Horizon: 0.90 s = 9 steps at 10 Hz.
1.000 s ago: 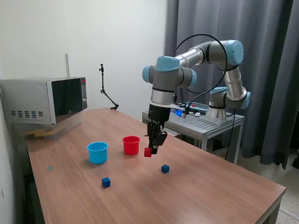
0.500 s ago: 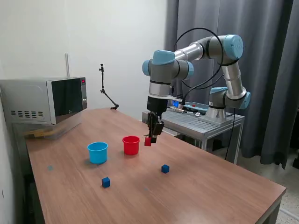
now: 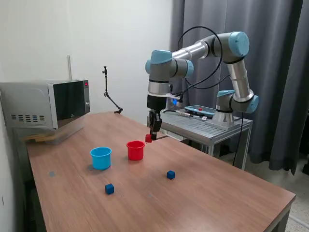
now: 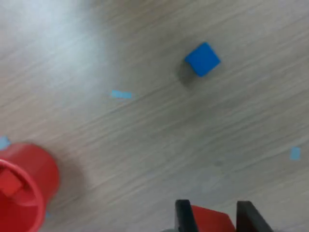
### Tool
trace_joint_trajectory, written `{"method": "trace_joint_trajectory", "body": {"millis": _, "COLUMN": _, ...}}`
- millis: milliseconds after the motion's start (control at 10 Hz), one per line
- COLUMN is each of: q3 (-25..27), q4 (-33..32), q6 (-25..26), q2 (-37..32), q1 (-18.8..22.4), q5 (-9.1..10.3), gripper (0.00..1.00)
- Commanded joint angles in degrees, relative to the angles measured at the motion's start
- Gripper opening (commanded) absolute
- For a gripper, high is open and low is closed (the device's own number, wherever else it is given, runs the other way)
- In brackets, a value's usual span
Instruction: Place red objects in the red bin, and blue objects in the blue bin.
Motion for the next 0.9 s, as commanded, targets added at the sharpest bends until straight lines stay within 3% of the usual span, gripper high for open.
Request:
{"method": "trace_joint_trajectory", "body": {"millis": 0, "q3": 2.84, "q4": 0.00, "q6": 0.01, "q2": -2.15, "q1": -1.99, "q5": 0.01, "gripper": 0.00}}
{"method": "trace_joint_trajectory", "body": {"millis": 200, "q3": 3.38, "q4": -0.09, "q6": 0.01, "q2": -3.12, "q1": -3.30, "q5": -0.08, "gripper": 0.00}}
{"method": "trace_joint_trajectory", "body": {"millis": 800, "q3": 11.28, "q4": -0.35, "q6": 0.01, "q2": -6.98, "q1": -9.10, "q5": 0.00, "gripper": 0.00}}
